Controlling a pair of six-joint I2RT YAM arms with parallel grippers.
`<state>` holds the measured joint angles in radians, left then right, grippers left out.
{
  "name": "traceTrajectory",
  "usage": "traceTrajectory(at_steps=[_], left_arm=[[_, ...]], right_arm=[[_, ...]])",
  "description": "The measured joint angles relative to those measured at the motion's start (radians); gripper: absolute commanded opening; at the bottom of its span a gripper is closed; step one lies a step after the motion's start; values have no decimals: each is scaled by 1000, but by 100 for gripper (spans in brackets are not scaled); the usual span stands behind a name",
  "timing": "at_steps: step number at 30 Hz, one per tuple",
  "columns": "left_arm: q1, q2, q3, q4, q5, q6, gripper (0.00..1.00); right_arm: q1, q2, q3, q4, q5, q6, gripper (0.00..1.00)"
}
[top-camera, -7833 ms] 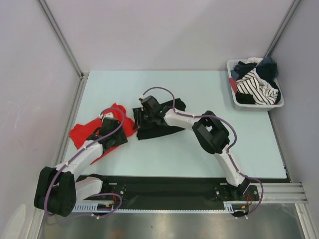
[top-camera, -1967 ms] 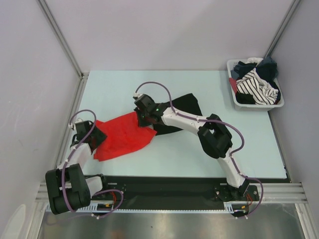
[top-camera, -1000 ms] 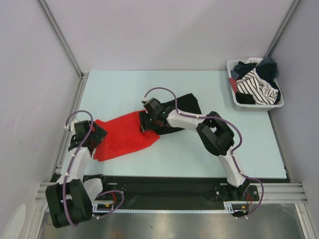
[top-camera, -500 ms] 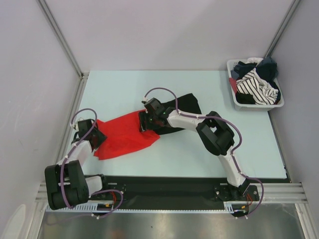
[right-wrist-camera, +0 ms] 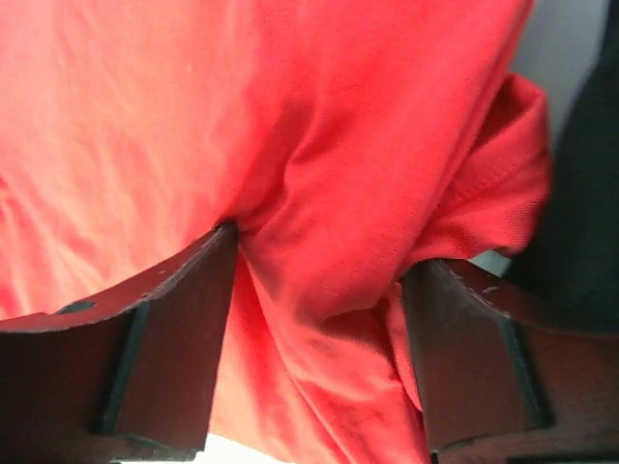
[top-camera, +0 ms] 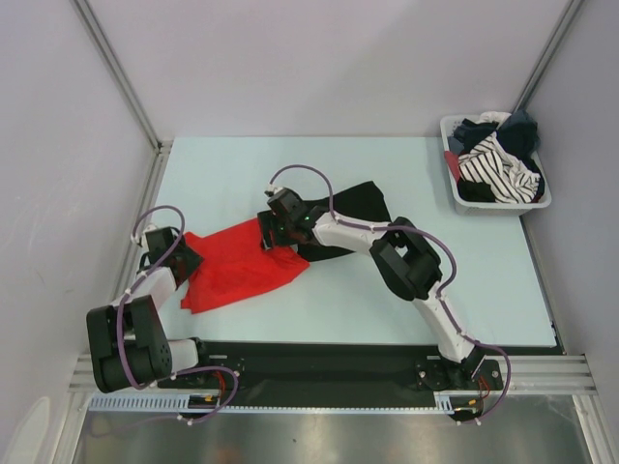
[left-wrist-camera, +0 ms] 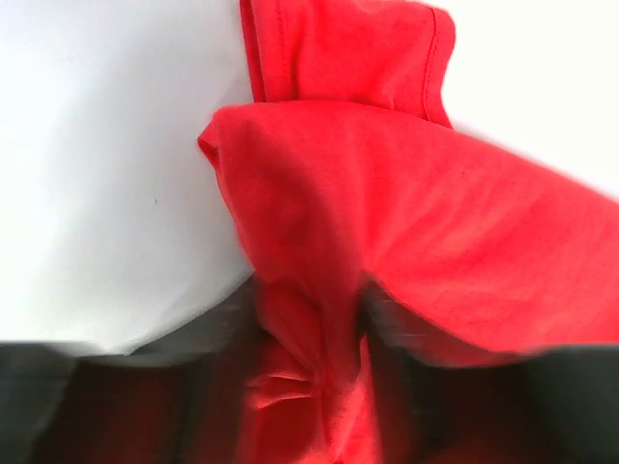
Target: Fold and stack the tank tops
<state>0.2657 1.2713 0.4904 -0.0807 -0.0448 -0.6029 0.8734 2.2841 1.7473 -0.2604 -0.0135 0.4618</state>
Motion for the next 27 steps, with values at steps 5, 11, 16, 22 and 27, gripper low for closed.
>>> traceTrajectory(at_steps=[5,11,16,22,27], left_arm=[[5,-4,-20,6,23,1,0],[6,-19,-21,5,49,13,0],[5,-103,-21,-17,59,13,0],[-32,-209,-21,-19,79,13,0],[-64,-242,-19,-47,78,20,0]], right_arm=[[24,35,44,-21,40,-20,14],[30,48,79,-66,52,-41,0],[35,46,99,-95,45,-73,0],[76,11,100,-116,43,-101,0],[98,-27,135,-131,34,-104,0]])
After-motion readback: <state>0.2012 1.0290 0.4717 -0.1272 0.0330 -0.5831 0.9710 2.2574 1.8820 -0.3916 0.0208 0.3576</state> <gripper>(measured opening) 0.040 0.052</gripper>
